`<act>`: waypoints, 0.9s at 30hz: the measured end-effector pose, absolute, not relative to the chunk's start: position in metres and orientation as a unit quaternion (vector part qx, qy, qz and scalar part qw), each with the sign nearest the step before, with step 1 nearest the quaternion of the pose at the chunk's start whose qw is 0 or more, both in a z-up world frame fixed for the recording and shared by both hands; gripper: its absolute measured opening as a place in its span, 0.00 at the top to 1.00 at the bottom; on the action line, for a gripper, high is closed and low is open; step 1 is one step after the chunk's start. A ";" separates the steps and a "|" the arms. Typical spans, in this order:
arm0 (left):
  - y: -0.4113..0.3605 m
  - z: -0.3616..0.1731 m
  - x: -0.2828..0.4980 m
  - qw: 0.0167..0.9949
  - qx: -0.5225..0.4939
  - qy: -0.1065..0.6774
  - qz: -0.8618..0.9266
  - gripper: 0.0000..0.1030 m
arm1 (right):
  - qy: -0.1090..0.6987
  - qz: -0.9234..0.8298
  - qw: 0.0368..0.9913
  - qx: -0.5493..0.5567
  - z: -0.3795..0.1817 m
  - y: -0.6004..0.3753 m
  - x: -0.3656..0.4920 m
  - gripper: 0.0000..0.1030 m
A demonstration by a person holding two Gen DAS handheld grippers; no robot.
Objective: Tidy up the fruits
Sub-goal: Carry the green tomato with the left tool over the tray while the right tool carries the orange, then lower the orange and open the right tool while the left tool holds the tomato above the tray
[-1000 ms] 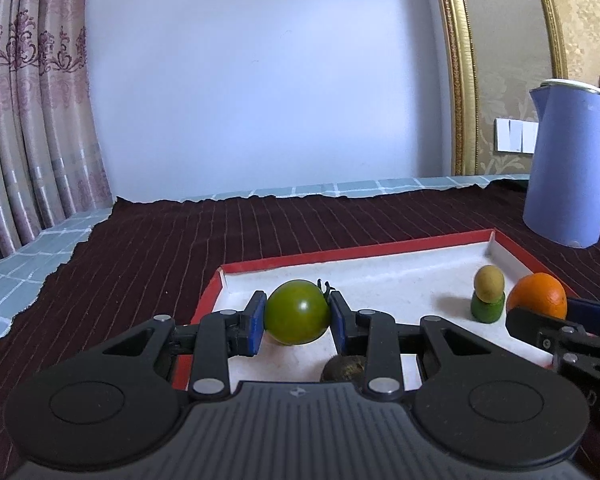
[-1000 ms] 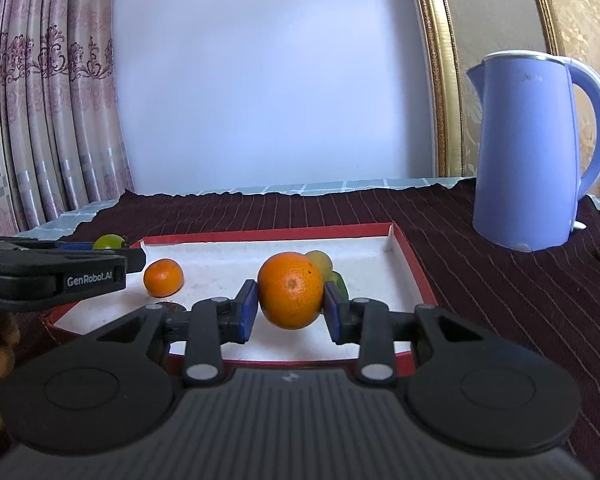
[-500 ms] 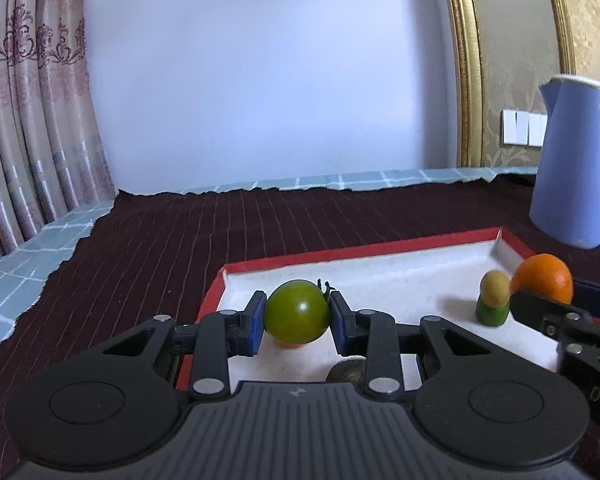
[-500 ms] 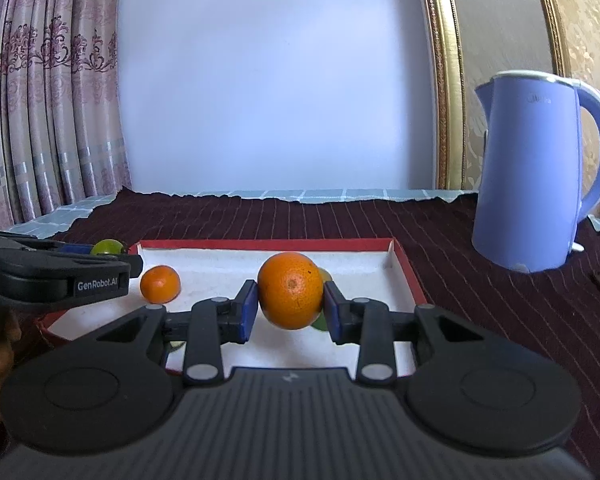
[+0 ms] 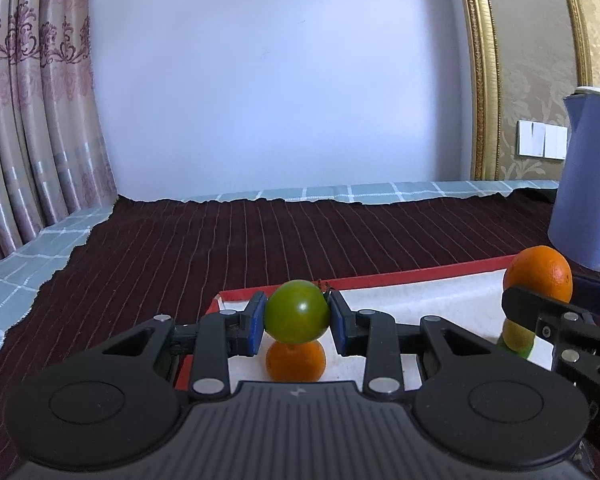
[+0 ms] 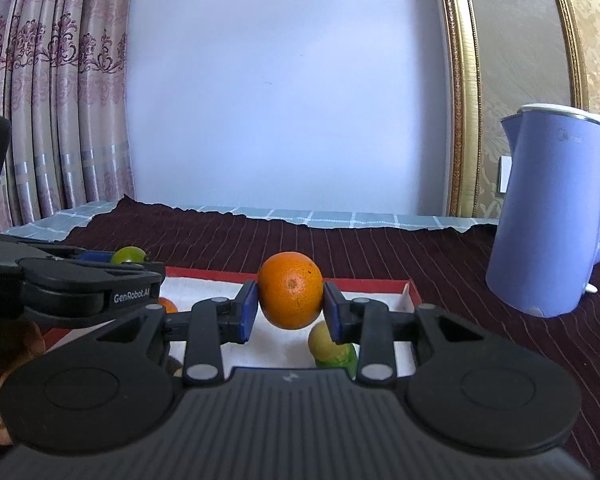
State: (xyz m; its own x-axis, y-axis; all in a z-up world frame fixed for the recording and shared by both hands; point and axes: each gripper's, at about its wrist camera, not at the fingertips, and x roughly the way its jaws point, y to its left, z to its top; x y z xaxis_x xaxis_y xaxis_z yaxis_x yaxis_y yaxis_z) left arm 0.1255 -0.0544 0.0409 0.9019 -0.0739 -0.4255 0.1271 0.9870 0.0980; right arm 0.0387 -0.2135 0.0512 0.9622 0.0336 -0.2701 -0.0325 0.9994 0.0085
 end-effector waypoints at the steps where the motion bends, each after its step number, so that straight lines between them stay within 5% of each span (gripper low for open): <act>1: -0.054 0.041 0.127 0.973 0.061 0.215 -0.052 0.69 | 0.136 0.017 0.991 0.002 0.051 -0.213 0.041 0.68; 27: -0.068 0.037 0.150 0.972 0.082 0.215 -0.048 0.69 | 0.158 0.005 0.987 -0.005 0.045 -0.214 0.075 0.68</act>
State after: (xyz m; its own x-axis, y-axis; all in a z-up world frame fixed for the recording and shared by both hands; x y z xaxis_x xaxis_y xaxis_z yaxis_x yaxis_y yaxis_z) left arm 0.1502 -0.0677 0.0371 0.9029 -0.0574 -0.4260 0.1279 0.9820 0.1388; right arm 0.0754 -0.2139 0.0453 0.9502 0.0090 -0.3114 -0.0124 0.9999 -0.0089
